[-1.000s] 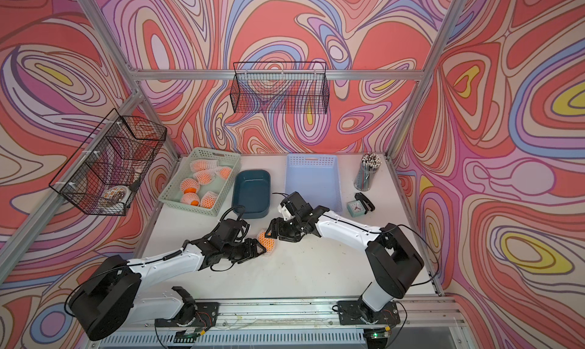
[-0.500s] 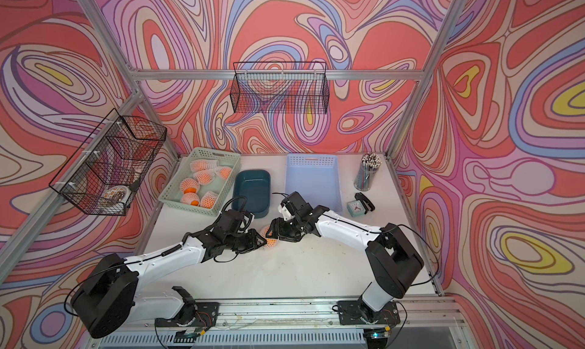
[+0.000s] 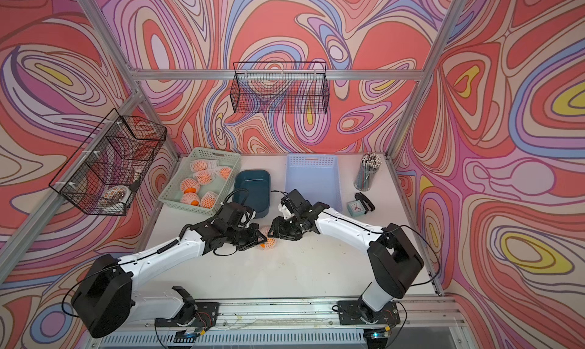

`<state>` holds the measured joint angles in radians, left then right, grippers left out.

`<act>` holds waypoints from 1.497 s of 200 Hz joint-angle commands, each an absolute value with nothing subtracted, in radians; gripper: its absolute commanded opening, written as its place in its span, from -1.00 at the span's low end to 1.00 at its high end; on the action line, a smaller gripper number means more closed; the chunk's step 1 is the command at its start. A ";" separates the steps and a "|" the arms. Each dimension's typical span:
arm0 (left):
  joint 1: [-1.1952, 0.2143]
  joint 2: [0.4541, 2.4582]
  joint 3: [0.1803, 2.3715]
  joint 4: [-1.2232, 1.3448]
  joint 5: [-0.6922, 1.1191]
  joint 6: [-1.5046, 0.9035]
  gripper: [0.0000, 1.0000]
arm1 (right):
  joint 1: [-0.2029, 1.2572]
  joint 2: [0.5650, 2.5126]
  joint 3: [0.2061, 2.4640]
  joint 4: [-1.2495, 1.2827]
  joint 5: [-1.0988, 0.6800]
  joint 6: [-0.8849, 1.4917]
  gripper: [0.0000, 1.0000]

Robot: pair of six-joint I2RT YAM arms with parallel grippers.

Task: Remove foam nets from oranges
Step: Remove the foam net from the orange.

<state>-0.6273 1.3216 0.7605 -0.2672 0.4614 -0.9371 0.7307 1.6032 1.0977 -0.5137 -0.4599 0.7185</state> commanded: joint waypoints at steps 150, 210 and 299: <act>-0.621 1.473 0.922 -0.376 0.538 -0.961 -0.68 | 0.744 1.742 1.140 -0.505 -0.479 0.698 -0.13; -0.619 1.356 0.884 -0.329 0.534 -1.003 -0.25 | 0.743 1.766 1.158 -0.497 -0.477 0.703 -0.30; -0.583 1.247 0.857 -0.557 0.401 -0.896 0.03 | 0.744 1.766 1.178 -0.498 -0.476 0.699 -0.53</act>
